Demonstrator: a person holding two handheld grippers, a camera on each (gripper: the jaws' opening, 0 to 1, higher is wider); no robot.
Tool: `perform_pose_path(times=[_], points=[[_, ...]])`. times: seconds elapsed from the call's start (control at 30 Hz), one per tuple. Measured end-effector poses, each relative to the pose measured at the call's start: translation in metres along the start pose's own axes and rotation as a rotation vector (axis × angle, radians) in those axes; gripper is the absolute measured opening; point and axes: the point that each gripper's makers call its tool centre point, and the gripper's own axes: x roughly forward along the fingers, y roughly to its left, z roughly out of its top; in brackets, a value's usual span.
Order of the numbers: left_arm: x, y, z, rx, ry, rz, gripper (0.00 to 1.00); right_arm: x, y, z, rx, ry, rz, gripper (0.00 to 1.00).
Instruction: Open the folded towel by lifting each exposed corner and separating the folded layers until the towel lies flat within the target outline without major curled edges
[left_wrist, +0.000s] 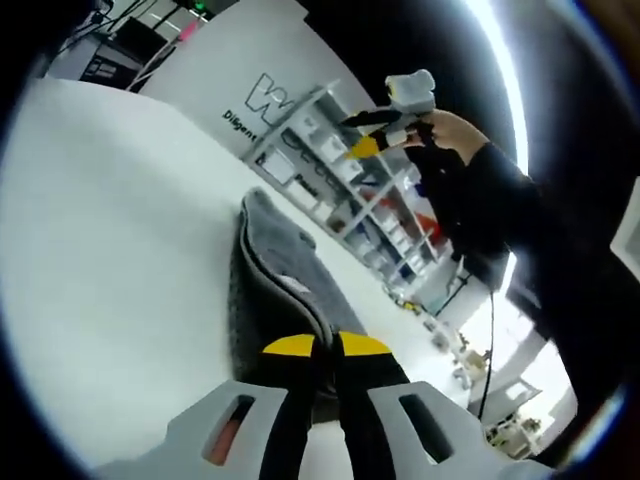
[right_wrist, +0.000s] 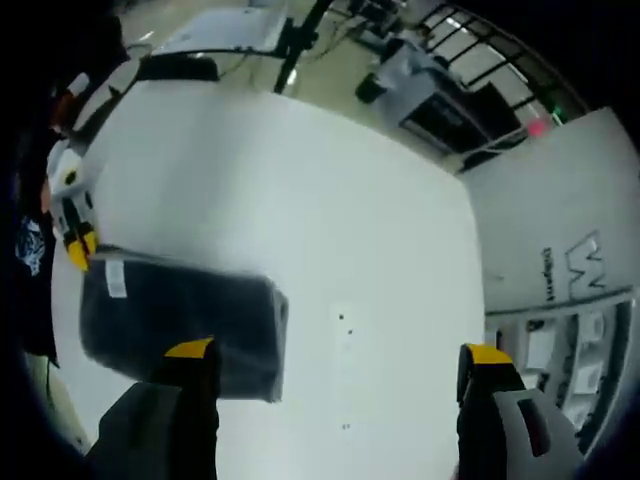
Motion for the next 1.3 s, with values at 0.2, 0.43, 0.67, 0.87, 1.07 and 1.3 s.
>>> perform_pose_path(times=[0.2,0.43,0.67,0.87,1.07,1.3], points=[[-0.002,-0.003,0.0,-0.005,0.005,-0.009,0.05,0.01,0.013,0.0,-0.026,0.035,0.017,0.97],[-0.003,-0.005,-0.001,-0.004,0.004,-0.019,0.05,0.022,0.023,0.008,-0.058,0.042,0.044,0.95],[-0.003,-0.003,0.001,-0.006,0.002,-0.025,0.05,0.028,0.033,0.017,-0.056,0.017,0.067,0.88],[-0.001,-0.004,0.001,-0.005,0.003,-0.033,0.05,0.038,0.035,0.019,-0.066,0.027,0.09,0.84],[-0.003,-0.003,0.002,-0.005,-0.012,-0.033,0.05,0.047,0.035,0.012,-0.058,0.043,0.093,0.81],[-0.005,-0.004,0.0,-0.011,-0.003,-0.037,0.05,0.064,0.053,0.005,-0.058,0.072,0.124,0.72]])
